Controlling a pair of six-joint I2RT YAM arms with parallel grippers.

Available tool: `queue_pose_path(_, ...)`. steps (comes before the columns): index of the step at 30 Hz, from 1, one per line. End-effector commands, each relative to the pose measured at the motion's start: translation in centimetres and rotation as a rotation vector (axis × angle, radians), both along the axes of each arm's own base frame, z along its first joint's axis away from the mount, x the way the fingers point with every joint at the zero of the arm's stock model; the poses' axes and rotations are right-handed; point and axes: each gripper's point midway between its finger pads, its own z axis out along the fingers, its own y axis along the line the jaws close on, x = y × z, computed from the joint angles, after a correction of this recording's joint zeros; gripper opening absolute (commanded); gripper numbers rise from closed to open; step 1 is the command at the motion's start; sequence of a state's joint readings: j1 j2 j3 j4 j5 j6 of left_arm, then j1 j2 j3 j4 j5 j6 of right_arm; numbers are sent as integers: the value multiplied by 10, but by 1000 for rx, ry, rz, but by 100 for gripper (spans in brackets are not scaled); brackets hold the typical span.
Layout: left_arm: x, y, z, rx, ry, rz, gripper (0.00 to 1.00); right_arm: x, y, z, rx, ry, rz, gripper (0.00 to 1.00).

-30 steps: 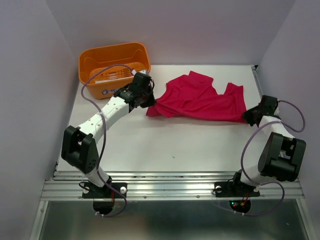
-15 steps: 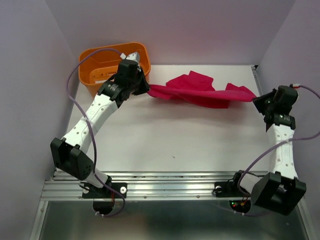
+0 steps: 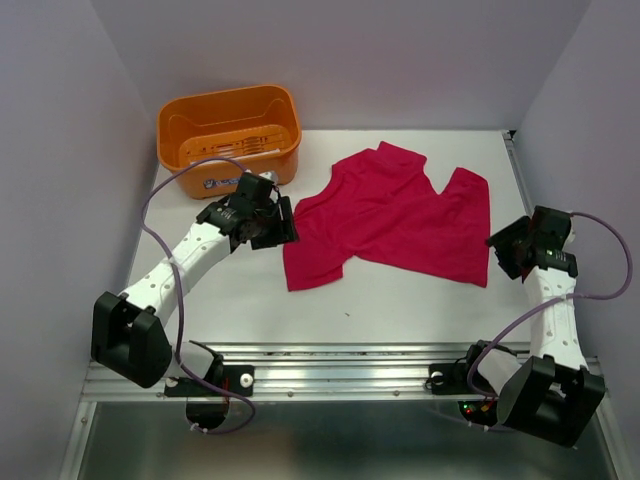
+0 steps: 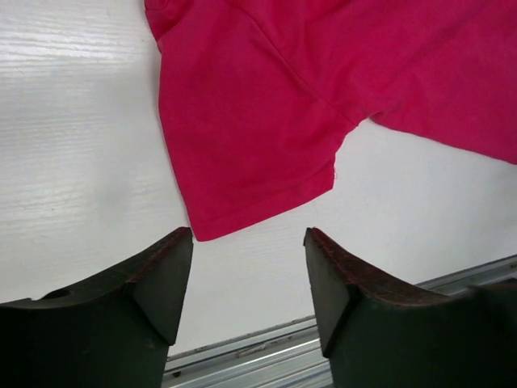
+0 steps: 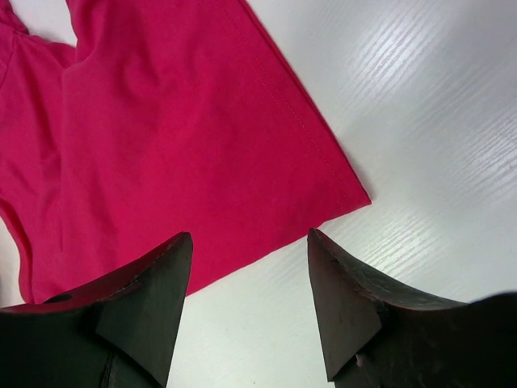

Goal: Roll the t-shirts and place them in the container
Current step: Flatten out the T-shirt at the center of the board.

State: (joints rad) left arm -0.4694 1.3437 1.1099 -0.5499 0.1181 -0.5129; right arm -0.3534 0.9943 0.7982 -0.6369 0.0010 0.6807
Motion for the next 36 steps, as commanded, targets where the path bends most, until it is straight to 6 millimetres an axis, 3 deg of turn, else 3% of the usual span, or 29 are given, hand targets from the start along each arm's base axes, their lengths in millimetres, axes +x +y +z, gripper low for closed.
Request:
queue_pose_path(1, 0, 15, -8, 49, -28, 61, 63, 9, -7, 14, -48, -46, 15, 64)
queue_pose_path(6, -25, 25, -62, 54, 71, 107, 62, 3, 2, 3, -19, -42, 44, 64)
queue_pose_path(11, -35, 18, -91, -16, 110, 142, 72, 2, 7, -5, 3, -35, 63, 64)
queue_pose_path(19, -40, 6, -126, -54, 174, 146, 72, 2, 9, -9, 10, -27, 77, 66)
queue_pose_path(28, -41, -30, -146, -101, 233, 88, 66, -1, 14, -16, 31, -16, 92, 72)
queue_pose_path(32, -32, -33, -151, -90, 232, 92, 48, -4, 12, -18, 23, -7, 72, 73)
queue_pose_path(35, -16, -41, -139, -90, 198, 82, 7, -6, 13, -21, 30, -8, 74, 76)
queue_pose_path(36, -12, -41, -136, -87, 190, 75, 0, -7, 15, -24, 39, -2, 79, 77)
